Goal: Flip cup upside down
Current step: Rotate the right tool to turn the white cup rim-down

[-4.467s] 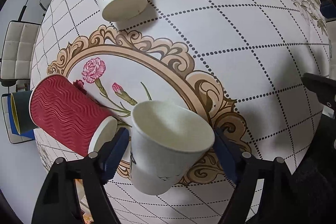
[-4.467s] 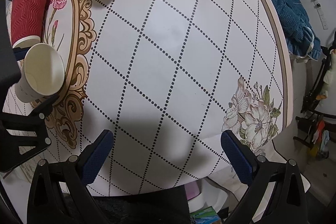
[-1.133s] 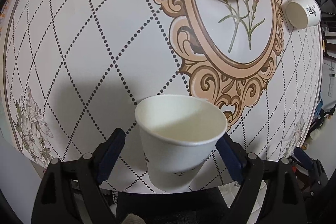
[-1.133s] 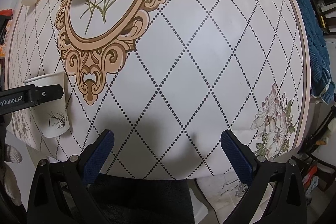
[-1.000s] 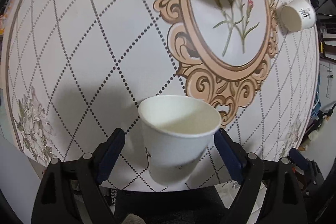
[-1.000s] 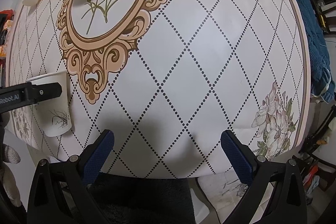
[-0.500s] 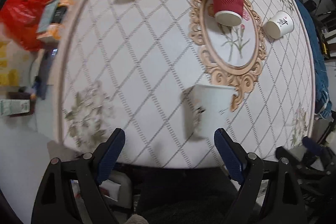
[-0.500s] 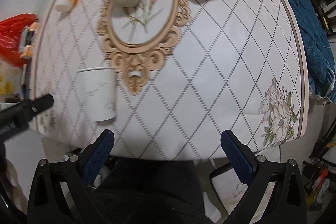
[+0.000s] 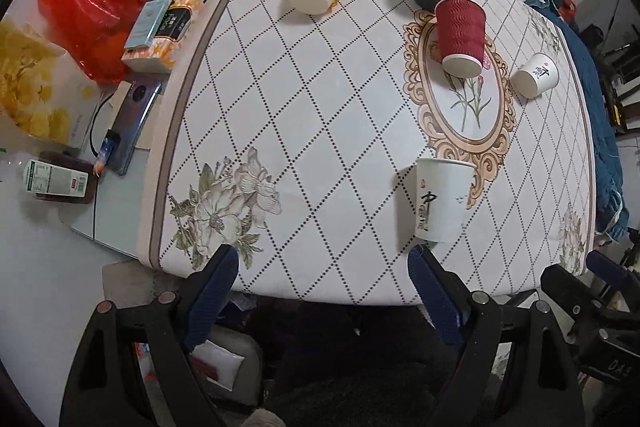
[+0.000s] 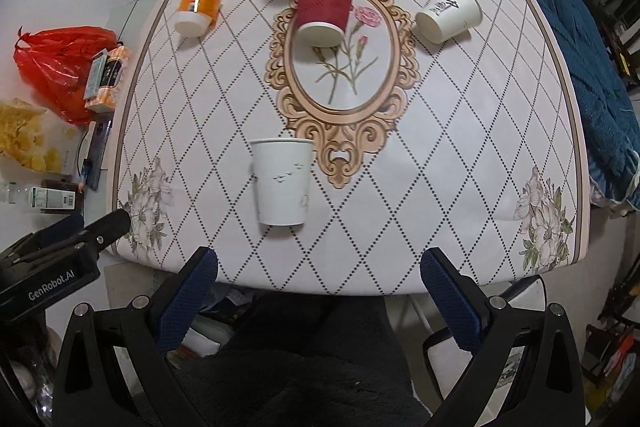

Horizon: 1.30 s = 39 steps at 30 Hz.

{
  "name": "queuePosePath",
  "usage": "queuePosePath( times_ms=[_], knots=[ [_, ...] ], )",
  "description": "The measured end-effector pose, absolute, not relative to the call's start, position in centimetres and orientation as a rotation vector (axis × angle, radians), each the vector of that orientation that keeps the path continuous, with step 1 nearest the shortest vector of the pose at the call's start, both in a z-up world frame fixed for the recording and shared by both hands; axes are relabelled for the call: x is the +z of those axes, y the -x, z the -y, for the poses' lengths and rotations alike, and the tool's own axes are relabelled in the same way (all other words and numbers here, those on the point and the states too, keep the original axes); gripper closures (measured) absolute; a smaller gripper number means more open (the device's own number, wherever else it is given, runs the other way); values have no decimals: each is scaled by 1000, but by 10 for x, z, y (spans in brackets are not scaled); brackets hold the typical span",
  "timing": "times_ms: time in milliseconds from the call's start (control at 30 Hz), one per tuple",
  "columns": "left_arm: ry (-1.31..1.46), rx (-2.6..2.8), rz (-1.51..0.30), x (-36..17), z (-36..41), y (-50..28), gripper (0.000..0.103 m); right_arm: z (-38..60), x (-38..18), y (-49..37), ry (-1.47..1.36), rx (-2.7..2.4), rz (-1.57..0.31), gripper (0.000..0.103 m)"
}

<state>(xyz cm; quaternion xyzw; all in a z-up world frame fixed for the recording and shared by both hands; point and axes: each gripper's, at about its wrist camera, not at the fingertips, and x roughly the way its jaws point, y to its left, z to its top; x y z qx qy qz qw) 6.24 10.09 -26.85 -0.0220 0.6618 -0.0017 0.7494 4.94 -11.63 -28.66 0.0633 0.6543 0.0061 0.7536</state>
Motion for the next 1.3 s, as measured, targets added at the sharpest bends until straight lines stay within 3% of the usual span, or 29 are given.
queuePosePath(
  times_ms=[133, 200, 233, 333, 600, 767, 933, 1100, 1300],
  knots=[
    [82, 16, -1448, -277, -114, -62, 16, 104, -288, -50, -114, 21, -1426, 0],
    [91, 42, -1443, -283, -121, -63, 10, 96, -292, -54, -60, 44, -1428, 0],
    [86, 61, -1438, -288, -125, -65, 3, 93, -293, -56, -40, 63, -1424, 0],
    [82, 102, -1429, -298, -133, -70, 3, 79, -293, -68, 91, 191, -1374, 0],
    [103, 199, -1451, -326, -144, -79, 3, 13, -326, -72, 1122, 500, -1138, 0],
    [164, 271, -1502, -349, -146, -81, 3, 6, -376, -31, 1837, 795, -763, 0],
    [213, 349, -1535, -369, -147, -77, 3, 35, -419, -2, 2320, 1053, -302, 0],
    [261, 415, -1568, -386, -149, -68, 2, 61, -446, 4, 2533, 1244, 61, 0],
    [305, 451, -1590, -400, -153, -56, 2, 76, -463, -2, 2621, 1378, 264, 4]
  ],
)
